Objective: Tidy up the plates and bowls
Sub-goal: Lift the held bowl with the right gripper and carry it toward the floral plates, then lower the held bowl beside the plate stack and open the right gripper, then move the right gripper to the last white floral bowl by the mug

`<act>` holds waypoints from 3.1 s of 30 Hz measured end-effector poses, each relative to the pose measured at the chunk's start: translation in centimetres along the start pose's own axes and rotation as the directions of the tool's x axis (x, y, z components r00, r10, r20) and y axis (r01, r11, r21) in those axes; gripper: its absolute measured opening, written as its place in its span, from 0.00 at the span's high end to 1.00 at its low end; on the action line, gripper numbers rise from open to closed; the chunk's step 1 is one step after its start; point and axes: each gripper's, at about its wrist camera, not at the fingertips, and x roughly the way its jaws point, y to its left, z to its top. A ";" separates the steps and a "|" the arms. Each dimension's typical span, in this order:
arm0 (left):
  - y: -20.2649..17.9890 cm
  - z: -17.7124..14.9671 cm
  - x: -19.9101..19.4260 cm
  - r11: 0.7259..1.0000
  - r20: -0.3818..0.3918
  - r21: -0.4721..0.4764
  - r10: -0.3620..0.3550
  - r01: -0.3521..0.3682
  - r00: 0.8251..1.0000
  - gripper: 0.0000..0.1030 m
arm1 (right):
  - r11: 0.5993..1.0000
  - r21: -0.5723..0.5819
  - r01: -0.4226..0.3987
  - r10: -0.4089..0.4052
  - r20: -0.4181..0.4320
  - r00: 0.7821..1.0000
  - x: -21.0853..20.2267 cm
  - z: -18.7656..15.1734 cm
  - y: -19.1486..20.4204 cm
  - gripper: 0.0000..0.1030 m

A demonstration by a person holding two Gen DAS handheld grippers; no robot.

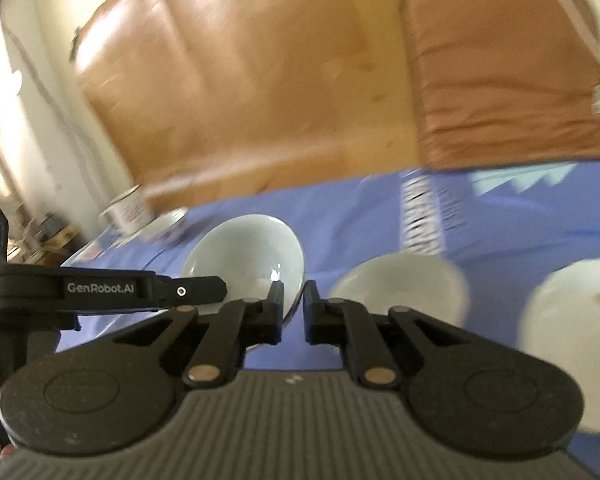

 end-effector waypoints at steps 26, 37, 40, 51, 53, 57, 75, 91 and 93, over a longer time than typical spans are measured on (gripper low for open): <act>-1.1 0.8 1.8 0.996 0.075 0.023 0.080 -0.081 0.994 0.68 | 0.978 0.081 0.190 -0.202 0.176 0.964 -1.8 -0.1 -4.1 0.66; 10.8 -0.7 -2.5 0.935 0.153 -0.153 0.342 -0.320 0.927 0.68 | 0.986 -0.165 0.029 0.005 0.202 0.979 -0.2 -0.6 4.3 0.66; 13.2 -1.2 -3.2 0.912 0.164 -0.169 0.400 -0.374 0.902 0.68 | 0.982 -0.187 -0.035 0.058 0.123 0.991 1.7 -1.2 6.0 0.66; 17.1 -2.5 -4.0 0.888 0.179 -0.207 0.447 -0.411 0.876 0.64 | 0.981 -0.147 -0.130 0.119 -0.078 0.990 6.9 -1.5 9.3 0.66; 16.8 -2.6 -4.0 0.887 0.190 -0.194 0.453 -0.419 0.871 0.64 | 0.983 -0.125 -0.136 0.124 -0.096 0.988 7.7 -1.4 9.6 0.66; 16.7 -2.8 -4.3 0.886 0.215 -0.194 0.457 -0.421 0.863 0.64 | 0.986 -0.086 -0.142 0.130 -0.131 0.983 9.3 -1.5 10.1 0.66; 17.0 -3.0 -4.8 0.892 0.240 -0.216 0.443 -0.397 0.864 0.60 | 0.991 -0.029 -0.131 0.125 -0.155 0.980 11.4 -3.0 9.8 0.68; 18.2 -3.3 -5.9 0.855 0.266 -0.321 0.495 -0.408 0.827 0.60 | 0.986 -0.060 -0.157 0.146 -0.164 0.976 13.5 0.4 12.1 0.65; 18.5 -3.3 -6.0 0.854 0.263 -0.335 0.489 -0.397 0.831 0.60 | 0.981 -0.025 -0.192 0.186 -0.163 0.969 14.9 2.4 13.0 0.65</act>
